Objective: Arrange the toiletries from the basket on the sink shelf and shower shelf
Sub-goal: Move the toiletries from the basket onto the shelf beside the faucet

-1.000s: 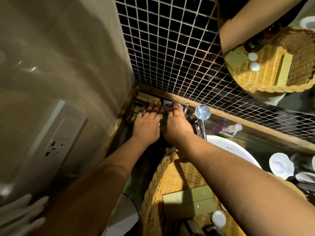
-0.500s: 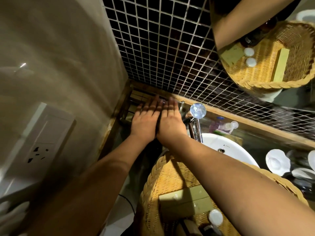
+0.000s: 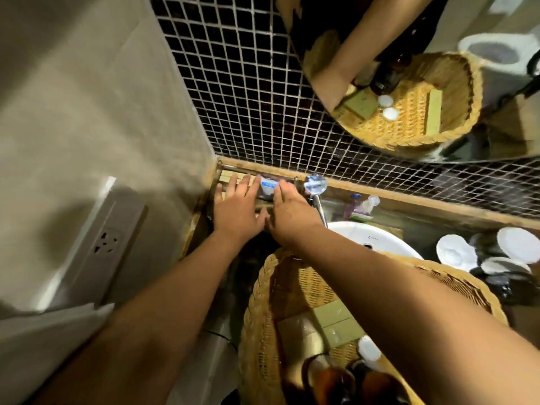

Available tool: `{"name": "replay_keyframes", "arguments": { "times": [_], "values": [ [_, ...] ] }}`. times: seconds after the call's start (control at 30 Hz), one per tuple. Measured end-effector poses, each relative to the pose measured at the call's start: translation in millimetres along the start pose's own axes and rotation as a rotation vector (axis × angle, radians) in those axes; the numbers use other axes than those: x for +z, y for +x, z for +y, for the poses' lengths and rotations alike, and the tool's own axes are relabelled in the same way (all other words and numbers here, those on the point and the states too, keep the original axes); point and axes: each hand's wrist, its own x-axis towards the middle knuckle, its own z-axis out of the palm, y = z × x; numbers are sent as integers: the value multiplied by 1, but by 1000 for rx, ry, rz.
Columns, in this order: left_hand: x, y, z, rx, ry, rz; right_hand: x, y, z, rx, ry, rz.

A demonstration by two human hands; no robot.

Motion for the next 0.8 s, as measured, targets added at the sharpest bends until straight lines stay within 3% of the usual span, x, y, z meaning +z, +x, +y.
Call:
{"name": "replay_keyframes", "arguments": {
  "times": [0.23,0.43,0.6,0.7,0.8],
  "values": [
    [-37,-42,28,37,-7,67,-10,-78,19,-5,12,155],
    [-41,-87,60,103,-7,120,3,-132,51,-43,-87,122],
    [-15,-125,82,325,13,156,38,-162,90,-101,-55,55],
    [11,-150,96,525,95,-1,68,-177,116,-173,-68,-52],
    [34,-166,105,579,163,-200,94,-184,133,-295,-79,-133]
  ]
}}
